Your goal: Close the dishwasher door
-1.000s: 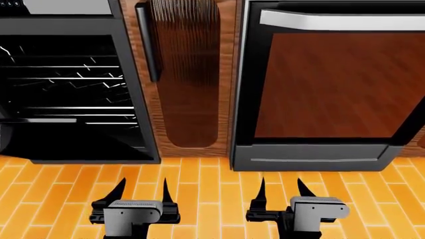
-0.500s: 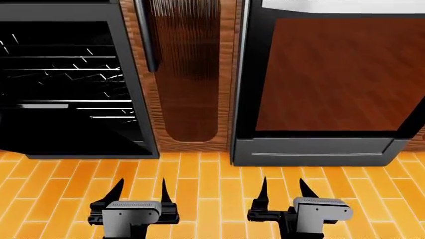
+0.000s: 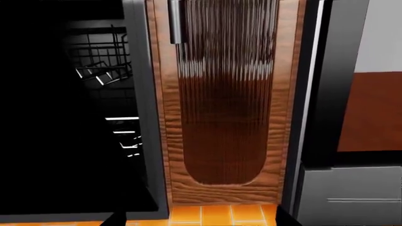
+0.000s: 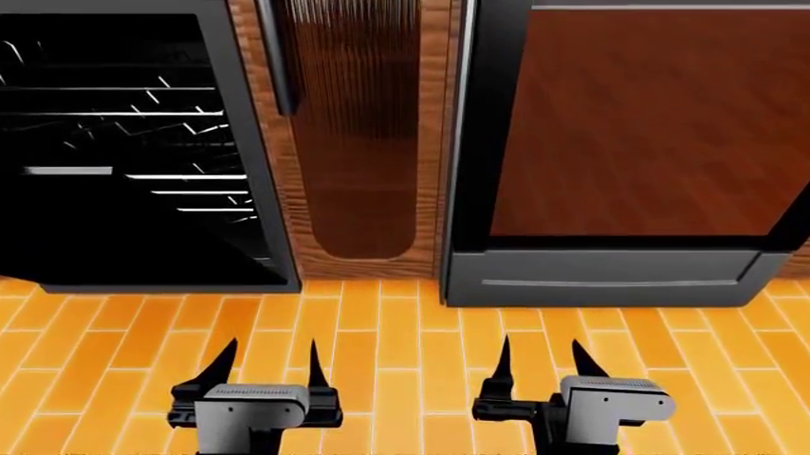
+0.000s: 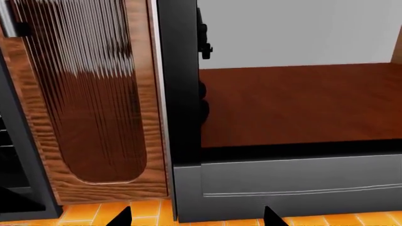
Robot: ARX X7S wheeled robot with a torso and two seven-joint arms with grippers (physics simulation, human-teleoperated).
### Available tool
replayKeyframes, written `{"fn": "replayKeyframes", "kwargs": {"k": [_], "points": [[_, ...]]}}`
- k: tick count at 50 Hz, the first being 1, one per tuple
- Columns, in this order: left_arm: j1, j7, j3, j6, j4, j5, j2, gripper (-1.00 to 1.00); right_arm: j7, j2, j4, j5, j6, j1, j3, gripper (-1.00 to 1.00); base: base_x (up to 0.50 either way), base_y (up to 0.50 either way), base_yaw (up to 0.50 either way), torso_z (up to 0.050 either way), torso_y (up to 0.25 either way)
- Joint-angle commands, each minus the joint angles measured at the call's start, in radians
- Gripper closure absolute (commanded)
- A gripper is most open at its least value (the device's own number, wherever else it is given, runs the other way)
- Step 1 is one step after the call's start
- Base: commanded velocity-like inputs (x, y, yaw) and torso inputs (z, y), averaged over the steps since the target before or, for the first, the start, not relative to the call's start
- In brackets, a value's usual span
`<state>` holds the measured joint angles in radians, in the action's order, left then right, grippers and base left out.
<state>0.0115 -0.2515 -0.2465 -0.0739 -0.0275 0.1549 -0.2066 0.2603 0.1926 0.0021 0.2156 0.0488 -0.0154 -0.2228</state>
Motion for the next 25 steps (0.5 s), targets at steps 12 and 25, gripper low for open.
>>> {"fn": "replayKeyframes", "kwargs": {"k": [12, 25], "points": [[0.001, -0.01, -0.016, -0.033, 0.004, -0.005, -0.009, -1.0, 0.01, 0.007, 0.004, 0.011, 0.021, -0.001, -0.003, -1.0, 0.0, 0.0, 0.0, -0.05, 0.0], [0.0, -0.018, -0.022, -0.042, 0.008, 0.0, -0.013, -1.0, 0.011, 0.012, 0.011, 0.017, 0.028, -0.003, -0.009, -1.0, 0.0, 0.0, 0.0, -0.05, 0.0]]}}
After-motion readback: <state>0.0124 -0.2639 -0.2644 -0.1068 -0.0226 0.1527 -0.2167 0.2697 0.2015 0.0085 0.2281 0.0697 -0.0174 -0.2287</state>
